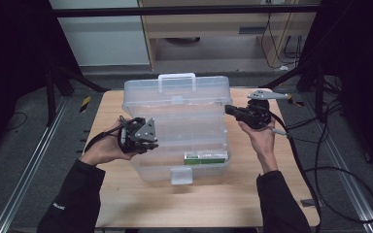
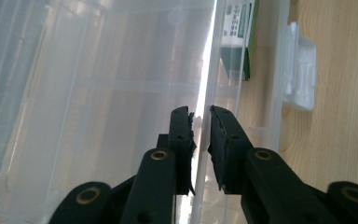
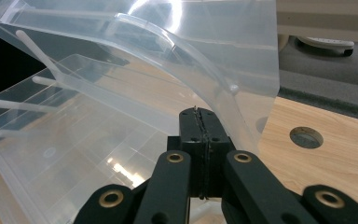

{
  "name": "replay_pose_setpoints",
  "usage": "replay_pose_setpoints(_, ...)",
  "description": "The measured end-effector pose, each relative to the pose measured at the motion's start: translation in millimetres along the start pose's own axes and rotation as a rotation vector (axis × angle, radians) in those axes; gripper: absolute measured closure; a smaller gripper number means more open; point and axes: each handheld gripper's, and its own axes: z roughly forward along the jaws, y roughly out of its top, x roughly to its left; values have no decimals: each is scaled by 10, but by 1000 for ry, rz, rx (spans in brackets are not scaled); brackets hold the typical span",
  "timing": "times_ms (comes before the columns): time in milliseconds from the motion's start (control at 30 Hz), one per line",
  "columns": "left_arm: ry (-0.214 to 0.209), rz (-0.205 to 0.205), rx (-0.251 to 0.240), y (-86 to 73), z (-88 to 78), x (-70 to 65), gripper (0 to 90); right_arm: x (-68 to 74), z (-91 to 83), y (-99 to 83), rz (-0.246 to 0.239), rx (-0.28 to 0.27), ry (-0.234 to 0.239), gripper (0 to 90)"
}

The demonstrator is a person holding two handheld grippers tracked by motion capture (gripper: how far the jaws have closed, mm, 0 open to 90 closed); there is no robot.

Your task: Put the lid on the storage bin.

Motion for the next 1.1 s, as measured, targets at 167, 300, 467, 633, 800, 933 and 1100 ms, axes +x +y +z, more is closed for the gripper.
replay_pose_setpoints(167,-5,-2,2,10,11,-3,770,0,1,-2,-2,2,-2,900)
replay_pose_setpoints(300,-12,-30,-9,12,4,-11,716,1,1,-3,-6,6,-2,900)
replay_pose_setpoints(467,8,-23,-32,34,9,4,599,2,0,-3,-8,7,-1,900)
replay_pose_setpoints(633,25,-62,-66,37,-1,19,486,3,0,-3,-9,5,1,900)
replay_pose_setpoints(800,54,-135,-118,-3,-20,54,417,5,-3,-5,-12,7,1,900)
replay_pose_setpoints(933,79,-197,-160,-53,-41,74,393,9,-6,-10,-8,6,3,900)
replay_pose_setpoints(1100,88,-231,-197,-99,-59,46,390,11,-19,-25,-10,5,6,900)
